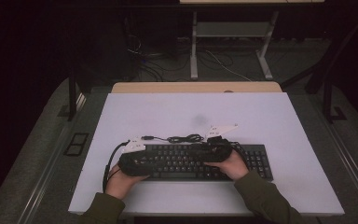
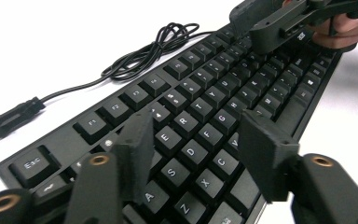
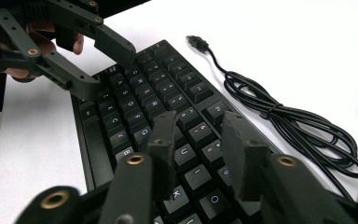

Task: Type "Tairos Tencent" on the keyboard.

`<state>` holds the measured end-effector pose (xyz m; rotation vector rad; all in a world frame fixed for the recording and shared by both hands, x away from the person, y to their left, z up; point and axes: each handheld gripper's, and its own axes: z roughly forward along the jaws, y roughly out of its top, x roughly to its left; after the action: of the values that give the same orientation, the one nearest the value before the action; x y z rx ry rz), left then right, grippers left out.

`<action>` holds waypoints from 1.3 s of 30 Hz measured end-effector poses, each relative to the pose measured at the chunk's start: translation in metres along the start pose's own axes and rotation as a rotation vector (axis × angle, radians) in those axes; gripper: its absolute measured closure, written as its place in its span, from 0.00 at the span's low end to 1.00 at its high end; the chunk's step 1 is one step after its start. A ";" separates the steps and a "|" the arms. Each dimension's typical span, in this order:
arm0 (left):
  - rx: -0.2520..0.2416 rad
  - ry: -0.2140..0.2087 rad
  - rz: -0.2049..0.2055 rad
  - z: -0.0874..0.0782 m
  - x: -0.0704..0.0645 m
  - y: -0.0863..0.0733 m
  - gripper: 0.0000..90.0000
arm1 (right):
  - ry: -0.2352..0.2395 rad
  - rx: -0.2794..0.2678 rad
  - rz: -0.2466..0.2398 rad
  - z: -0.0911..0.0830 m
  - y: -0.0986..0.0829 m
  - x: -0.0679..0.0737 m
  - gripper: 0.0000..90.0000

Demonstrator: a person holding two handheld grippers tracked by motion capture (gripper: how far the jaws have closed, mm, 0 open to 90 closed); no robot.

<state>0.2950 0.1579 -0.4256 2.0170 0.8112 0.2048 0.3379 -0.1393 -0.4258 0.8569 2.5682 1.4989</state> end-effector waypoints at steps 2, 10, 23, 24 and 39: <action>-0.003 -0.004 -0.003 0.001 -0.001 0.000 0.42 | -0.002 0.003 0.000 0.000 0.000 0.000 0.79; -0.016 -0.009 0.009 0.005 -0.004 0.001 0.29 | -0.003 0.015 0.003 0.001 -0.001 -0.002 0.89; -0.023 -0.010 0.007 0.011 -0.006 0.001 0.15 | -0.002 0.056 0.003 0.005 -0.005 -0.004 0.99; -0.024 -0.007 0.007 0.010 -0.006 0.001 0.14 | -0.003 0.061 0.005 0.006 -0.005 -0.003 0.99; -0.022 -0.003 -0.001 0.013 -0.006 0.001 0.04 | -0.015 0.115 0.001 0.013 -0.008 -0.003 0.99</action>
<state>0.2969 0.1449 -0.4308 1.9961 0.8055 0.2094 0.3406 -0.1333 -0.4402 0.8783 2.6658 1.3500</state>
